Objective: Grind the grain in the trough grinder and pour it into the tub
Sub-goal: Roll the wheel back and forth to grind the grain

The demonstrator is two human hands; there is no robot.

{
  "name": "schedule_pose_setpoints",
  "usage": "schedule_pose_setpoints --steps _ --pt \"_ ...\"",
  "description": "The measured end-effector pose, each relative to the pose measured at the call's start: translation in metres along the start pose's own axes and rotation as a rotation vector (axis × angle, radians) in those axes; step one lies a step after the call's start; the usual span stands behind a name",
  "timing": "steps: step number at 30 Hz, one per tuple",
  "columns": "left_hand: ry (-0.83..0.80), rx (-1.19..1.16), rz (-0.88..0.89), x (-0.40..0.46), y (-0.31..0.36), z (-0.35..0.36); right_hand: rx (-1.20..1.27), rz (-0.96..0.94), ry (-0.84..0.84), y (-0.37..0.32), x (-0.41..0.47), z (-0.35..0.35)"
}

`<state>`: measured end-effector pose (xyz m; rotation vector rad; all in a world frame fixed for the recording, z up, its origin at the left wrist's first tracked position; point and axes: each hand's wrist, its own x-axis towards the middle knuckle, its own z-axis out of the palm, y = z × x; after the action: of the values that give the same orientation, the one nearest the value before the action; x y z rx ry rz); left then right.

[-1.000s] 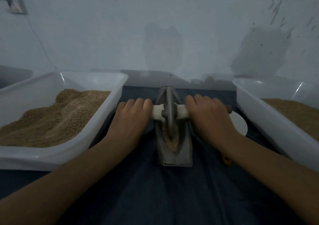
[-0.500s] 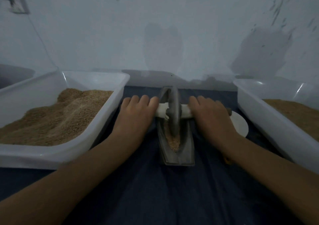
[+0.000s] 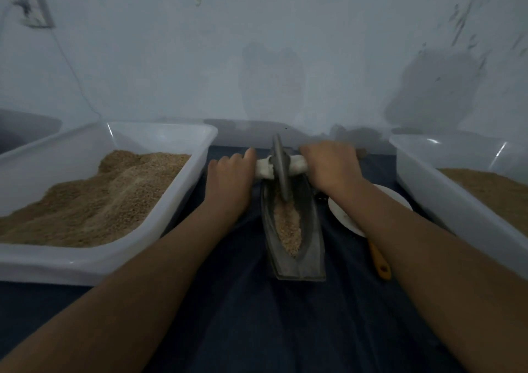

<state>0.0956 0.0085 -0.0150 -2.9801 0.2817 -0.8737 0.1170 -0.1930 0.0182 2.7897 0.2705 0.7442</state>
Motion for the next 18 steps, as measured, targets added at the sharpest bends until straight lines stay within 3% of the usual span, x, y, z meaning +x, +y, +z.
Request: schedule_pose_setpoints --steps 5,10,12,18 --pt "0.006 0.03 0.139 -0.033 -0.001 -0.019 0.056 -0.023 0.045 -0.002 -0.055 -0.013" --pt "0.163 0.09 0.289 -0.069 0.0 -0.036 0.003 -0.07 0.155 -0.002 -0.12 -0.017" --pt "0.154 0.094 0.263 -0.068 0.002 -0.034 -0.002 -0.068 0.159 -0.002 -0.119 -0.017" --pt "0.015 0.133 0.053 -0.012 0.012 -0.022 0.149 0.051 -0.114 0.004 -0.033 -0.006"
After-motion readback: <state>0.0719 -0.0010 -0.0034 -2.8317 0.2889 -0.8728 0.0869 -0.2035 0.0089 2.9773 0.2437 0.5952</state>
